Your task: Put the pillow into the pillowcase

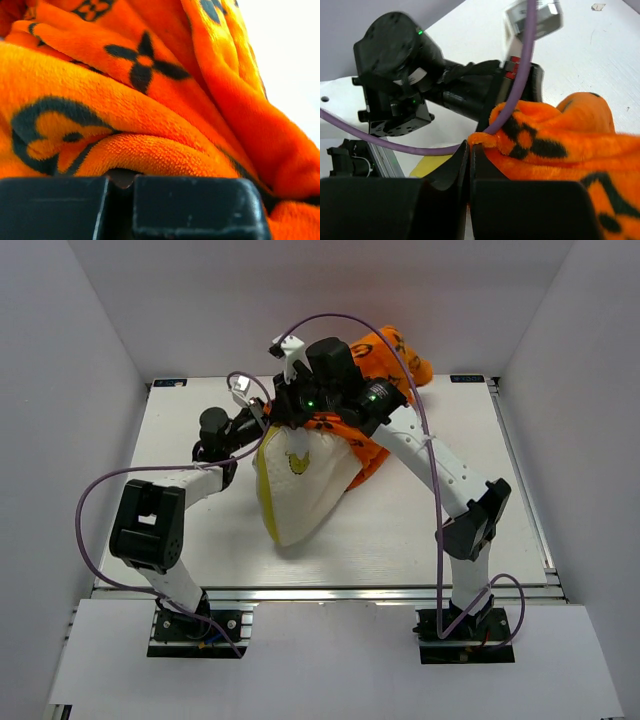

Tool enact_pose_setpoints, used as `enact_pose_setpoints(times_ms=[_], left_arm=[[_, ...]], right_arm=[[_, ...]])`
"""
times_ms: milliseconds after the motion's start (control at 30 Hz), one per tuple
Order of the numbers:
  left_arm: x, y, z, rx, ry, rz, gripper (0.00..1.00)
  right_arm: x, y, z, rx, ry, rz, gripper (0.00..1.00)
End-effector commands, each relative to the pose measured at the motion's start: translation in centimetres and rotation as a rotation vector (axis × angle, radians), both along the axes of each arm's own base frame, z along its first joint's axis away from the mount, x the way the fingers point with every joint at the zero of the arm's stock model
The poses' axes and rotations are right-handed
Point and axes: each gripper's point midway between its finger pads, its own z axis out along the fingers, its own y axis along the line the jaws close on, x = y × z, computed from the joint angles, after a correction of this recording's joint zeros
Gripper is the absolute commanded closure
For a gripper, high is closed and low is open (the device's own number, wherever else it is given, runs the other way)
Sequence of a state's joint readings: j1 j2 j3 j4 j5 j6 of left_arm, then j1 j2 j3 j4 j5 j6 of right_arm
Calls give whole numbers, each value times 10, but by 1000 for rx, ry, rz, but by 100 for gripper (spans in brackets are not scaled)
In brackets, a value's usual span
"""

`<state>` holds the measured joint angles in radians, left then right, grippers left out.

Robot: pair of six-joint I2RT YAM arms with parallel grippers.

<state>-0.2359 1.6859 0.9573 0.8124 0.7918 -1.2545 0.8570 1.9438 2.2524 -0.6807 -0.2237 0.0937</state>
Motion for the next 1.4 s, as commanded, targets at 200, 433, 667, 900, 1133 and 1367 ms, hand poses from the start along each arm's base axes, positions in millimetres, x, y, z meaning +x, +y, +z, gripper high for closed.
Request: enact_pose_setpoints(times_ms=[200,433,667,900,1133,1367], left_arm=[[72,103,-52,-65,161,522,100],[78,158,-50,240,245,570,35],[55,217,-38,613,318,730,2],[-8,238,-14,762,276,809,31],[-97,136,-56,696,299,488,24],[-132,92,-131,593,445,403,10]], right_arm=[[-52,4,-4,91,133,201,92],[49,-45,48,112,-174,73,22],[74,-124,44,31,-276,-3,11],[60,-183,-56,-189,-319,-149,12],[56,-198,-140,-305,-290,-149,20],[108,-178,-172,-345,-322,-167,23]])
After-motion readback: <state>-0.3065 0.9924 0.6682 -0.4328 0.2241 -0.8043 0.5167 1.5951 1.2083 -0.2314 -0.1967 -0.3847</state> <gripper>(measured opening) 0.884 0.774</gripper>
